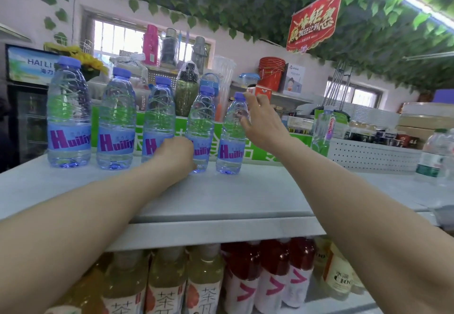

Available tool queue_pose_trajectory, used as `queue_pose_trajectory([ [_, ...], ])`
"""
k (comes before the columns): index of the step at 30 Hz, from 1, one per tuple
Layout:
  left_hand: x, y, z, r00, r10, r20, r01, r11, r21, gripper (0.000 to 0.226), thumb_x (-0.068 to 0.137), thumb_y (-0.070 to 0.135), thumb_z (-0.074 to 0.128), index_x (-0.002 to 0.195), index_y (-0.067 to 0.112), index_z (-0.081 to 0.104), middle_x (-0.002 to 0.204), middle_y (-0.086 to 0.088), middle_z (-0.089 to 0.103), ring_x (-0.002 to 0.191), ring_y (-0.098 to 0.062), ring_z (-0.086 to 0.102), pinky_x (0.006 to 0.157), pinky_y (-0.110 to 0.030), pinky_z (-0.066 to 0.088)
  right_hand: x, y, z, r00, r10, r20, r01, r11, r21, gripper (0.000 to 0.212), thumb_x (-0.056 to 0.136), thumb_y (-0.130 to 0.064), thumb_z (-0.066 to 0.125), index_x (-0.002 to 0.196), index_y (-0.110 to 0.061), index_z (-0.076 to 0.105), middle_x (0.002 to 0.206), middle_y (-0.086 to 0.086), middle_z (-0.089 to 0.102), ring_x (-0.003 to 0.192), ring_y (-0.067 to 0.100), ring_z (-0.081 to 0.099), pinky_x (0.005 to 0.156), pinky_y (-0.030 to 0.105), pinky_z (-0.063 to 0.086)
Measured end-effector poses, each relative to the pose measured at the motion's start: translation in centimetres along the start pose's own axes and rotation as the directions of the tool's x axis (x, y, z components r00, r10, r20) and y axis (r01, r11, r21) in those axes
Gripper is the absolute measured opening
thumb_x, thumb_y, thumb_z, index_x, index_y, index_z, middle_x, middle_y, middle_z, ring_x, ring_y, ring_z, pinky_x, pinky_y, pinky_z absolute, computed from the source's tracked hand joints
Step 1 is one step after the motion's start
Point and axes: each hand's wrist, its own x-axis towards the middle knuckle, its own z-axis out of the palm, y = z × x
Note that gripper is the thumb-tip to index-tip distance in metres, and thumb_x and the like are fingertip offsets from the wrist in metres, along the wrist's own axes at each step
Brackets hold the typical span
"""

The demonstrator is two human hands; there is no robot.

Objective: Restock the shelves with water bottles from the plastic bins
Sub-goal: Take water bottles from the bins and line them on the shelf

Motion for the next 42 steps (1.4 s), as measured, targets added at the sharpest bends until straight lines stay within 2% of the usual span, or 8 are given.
queue_pose_trajectory([
  [3,-1.8,1.4,-2.3,0.994,0.053,-0.098,-0.044,0.994,0.095,0.024,0.093,0.028,0.060,0.100,0.006,0.059,0.097,-0.013,0.059,0.087,-0.031,0.054,0.067,-0.034,0.043,-3.4,1.5,-2.4,0.999,-0.053,0.008,0.053,0.988,-0.146,0.051,0.100,-0.028,0.048,0.146,-0.014,0.031,0.137,0.014,0.040,0.117,0.031,0.050,0.093,0.042,0.044],
  [12,-12.0,13.1,0.9,0.836,0.389,-0.387,-0.455,0.886,-0.092,0.048,0.089,0.032,0.064,0.129,0.010,0.050,0.128,-0.013,0.051,0.114,-0.036,0.052,0.089,-0.045,0.045,-21.2,6.8,-11.6,0.997,0.029,0.068,-0.001,0.925,-0.380,0.047,0.101,-0.031,0.044,0.144,-0.013,0.037,0.136,0.013,0.045,0.119,0.035,0.049,0.089,0.044,0.044],
  [18,-21.6,21.1,6.8,0.755,0.544,-0.367,-0.615,0.781,-0.108,0.040,0.088,0.026,0.062,0.126,0.015,0.051,0.123,-0.010,0.052,0.113,-0.035,0.050,0.083,-0.050,0.050,-36.7,11.2,-15.1,0.978,0.137,0.156,-0.046,0.875,-0.482,0.044,0.098,-0.029,0.045,0.139,-0.010,0.043,0.128,0.018,0.050,0.111,0.040,0.051,0.083,0.047,0.046],
  [21,-26.7,23.5,11.7,0.761,0.585,-0.281,-0.635,0.760,-0.140,0.039,0.091,0.023,0.058,0.128,0.013,0.050,0.125,-0.013,0.052,0.114,-0.035,0.049,0.082,-0.049,0.049,-45.4,12.8,-14.3,0.949,0.242,0.205,-0.114,0.863,-0.492,0.042,0.097,-0.030,0.040,0.131,-0.005,0.047,0.118,0.023,0.052,0.100,0.043,0.053,0.068,0.043,0.041],
  [24,-31.4,24.8,19.2,0.772,0.623,-0.126,-0.635,0.745,-0.202,0.042,0.090,0.022,0.061,0.129,0.012,0.049,0.126,-0.014,0.051,0.113,-0.036,0.049,0.081,-0.050,0.049,-54.6,13.6,-11.3,0.901,0.331,0.281,-0.189,0.882,-0.432,0.040,0.094,-0.025,0.046,0.126,-0.002,0.051,0.113,0.026,0.053,0.098,0.045,0.053,0.072,0.048,0.045],
  [27,-36.3,24.7,28.4,0.768,0.637,0.064,-0.597,0.749,-0.288,0.046,0.088,0.021,0.061,0.132,0.015,0.048,0.130,-0.011,0.049,0.117,-0.036,0.047,0.084,-0.050,0.048,-64.3,13.7,-6.8,0.810,0.444,0.382,-0.296,0.873,-0.387,0.039,0.092,-0.015,0.055,0.129,-0.004,0.051,0.116,0.024,0.053,0.100,0.044,0.053,0.071,0.050,0.048],
  [34,-50.2,19.3,51.1,0.628,0.682,0.375,-0.545,0.729,-0.414,0.048,0.079,0.017,0.070,0.124,0.013,0.057,0.120,-0.012,0.057,0.108,-0.036,0.054,0.082,-0.045,0.049,-86.4,9.3,5.5,0.553,0.616,0.561,-0.583,0.767,-0.267,0.047,0.080,-0.004,0.067,0.126,-0.003,0.057,0.112,0.021,0.059,0.096,0.042,0.058,0.077,0.044,0.050],
  [42,-65.9,11.5,72.8,0.437,0.633,0.639,-0.475,0.765,-0.434,0.052,0.078,0.019,0.072,0.127,0.017,0.054,0.119,-0.005,0.055,0.108,-0.029,0.055,0.081,-0.043,0.052,-108.5,2.3,20.0,0.090,0.726,0.681,-0.799,0.461,-0.386,0.046,0.093,-0.011,0.055,0.138,-0.012,0.047,0.132,0.014,0.050,0.115,0.038,0.050,0.090,0.045,0.045],
])
